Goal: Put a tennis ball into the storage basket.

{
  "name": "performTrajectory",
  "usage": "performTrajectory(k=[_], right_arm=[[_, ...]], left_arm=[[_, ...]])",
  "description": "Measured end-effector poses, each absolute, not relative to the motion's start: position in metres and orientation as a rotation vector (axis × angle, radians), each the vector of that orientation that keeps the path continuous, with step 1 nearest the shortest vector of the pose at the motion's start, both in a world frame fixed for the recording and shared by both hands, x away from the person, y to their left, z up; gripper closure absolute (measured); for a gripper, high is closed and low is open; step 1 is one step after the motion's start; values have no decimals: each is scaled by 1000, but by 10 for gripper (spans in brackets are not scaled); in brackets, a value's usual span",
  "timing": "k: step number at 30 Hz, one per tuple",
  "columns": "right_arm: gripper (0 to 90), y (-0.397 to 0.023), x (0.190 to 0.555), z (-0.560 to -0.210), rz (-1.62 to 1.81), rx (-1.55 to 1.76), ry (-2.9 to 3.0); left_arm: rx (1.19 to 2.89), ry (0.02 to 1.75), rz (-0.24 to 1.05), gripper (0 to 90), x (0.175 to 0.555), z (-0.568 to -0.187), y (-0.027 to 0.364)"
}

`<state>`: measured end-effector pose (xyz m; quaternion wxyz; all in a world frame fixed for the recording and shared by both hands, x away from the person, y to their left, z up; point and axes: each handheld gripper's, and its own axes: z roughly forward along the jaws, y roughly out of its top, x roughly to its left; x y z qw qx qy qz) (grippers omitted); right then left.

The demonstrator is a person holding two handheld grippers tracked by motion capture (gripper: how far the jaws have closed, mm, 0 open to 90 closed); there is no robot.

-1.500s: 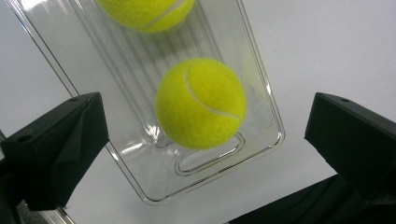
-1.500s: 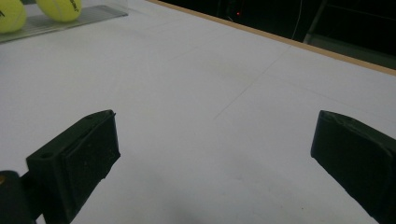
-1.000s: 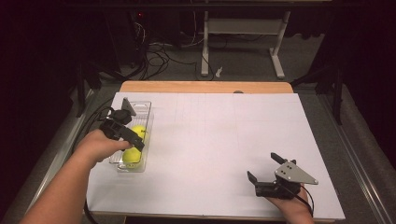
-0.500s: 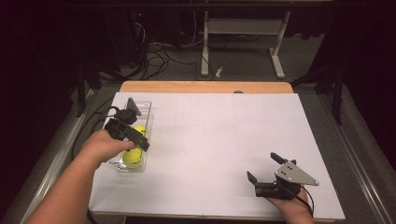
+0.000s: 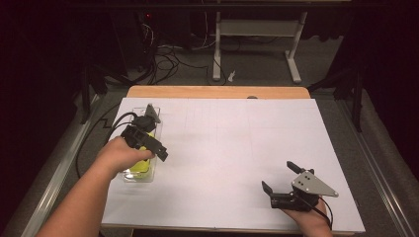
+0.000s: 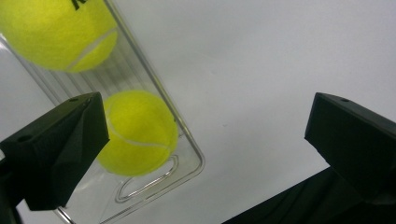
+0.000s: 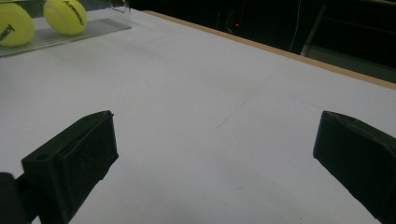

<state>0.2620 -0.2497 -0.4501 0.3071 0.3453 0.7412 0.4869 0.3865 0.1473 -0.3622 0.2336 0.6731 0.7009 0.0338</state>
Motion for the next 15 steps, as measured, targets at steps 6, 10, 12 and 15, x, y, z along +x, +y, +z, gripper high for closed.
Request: performTrajectory(k=[6, 10, 12, 15], right_arm=[[4, -249, 262, -450, 1286, 911, 1964], [4, -249, 262, -450, 1285, 911, 1964], [4, -249, 262, -450, 1285, 911, 1964], [4, -249, 262, -450, 1283, 908, 1966]], left_arm=[[1866, 1885, 87, 7, 384, -358, 131], [1888, 1856, 78, 7, 383, -358, 118], [1891, 1849, 70, 7, 383, -359, 112], [1903, 1838, 67, 8, 382, -361, 104]])
